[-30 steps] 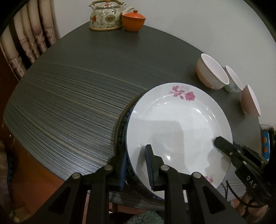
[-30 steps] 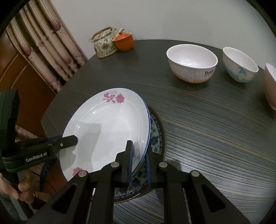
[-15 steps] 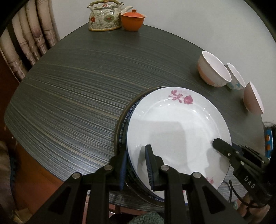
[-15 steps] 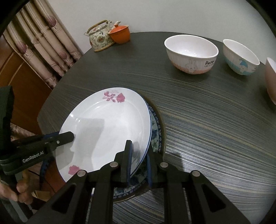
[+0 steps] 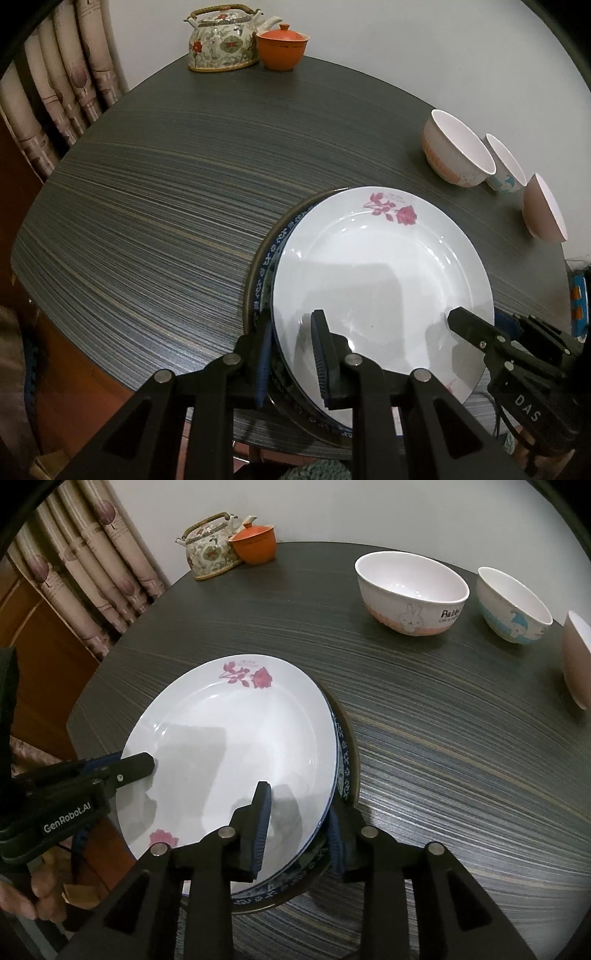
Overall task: Organize plates and bowls
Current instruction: 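Open the left gripper to release the plate onto the stack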
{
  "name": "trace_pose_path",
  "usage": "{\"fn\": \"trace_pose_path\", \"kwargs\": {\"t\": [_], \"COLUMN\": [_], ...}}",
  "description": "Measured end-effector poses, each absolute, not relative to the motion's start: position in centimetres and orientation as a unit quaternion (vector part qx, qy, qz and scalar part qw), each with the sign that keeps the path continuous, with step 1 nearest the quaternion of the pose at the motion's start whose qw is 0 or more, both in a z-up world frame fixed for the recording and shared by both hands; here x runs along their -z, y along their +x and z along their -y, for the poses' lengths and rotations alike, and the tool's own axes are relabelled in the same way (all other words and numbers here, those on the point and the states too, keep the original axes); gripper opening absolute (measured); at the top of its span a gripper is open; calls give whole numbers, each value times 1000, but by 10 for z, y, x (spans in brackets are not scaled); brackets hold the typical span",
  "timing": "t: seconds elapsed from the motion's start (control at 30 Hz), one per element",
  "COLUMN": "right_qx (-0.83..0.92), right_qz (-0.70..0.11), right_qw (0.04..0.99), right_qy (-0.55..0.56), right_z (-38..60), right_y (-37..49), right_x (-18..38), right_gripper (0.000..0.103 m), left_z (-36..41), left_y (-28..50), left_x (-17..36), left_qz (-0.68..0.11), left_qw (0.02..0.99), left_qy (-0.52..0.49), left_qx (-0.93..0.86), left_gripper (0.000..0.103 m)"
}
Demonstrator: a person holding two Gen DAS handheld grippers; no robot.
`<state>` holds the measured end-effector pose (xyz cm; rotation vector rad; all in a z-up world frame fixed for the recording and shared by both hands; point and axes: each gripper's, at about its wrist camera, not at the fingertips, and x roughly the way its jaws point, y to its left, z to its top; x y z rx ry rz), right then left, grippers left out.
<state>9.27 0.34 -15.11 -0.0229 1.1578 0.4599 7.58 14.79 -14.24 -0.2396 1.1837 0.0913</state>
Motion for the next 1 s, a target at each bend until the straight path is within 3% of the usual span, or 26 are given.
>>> {"fn": "trace_pose_path", "kwargs": {"t": [0.17,0.5,0.63,1.0], "right_qx": [-210,-200,-202,-180], "right_qz": [-545,-528,-519,-497], "right_qw": [812,825,830,849], "right_qy": [-20,-30,-18,17], "right_z": [-8,-11,-7,18], "right_y": [94,89,84,66], "right_x": [150,140,133,114], "right_gripper": [38,47,48,60], "left_z": [-145,-140,-141,-132], "left_y": [74,70,67,60], "left_x": [135,123,119,110], "left_qz": [-539,-508,-499,-481], "left_qw": [836,856,862,873], "left_qy": [-94,-61,-55,-39], "left_qx": [-46,-67,-71,-70], "left_gripper": [28,29,46,54]}}
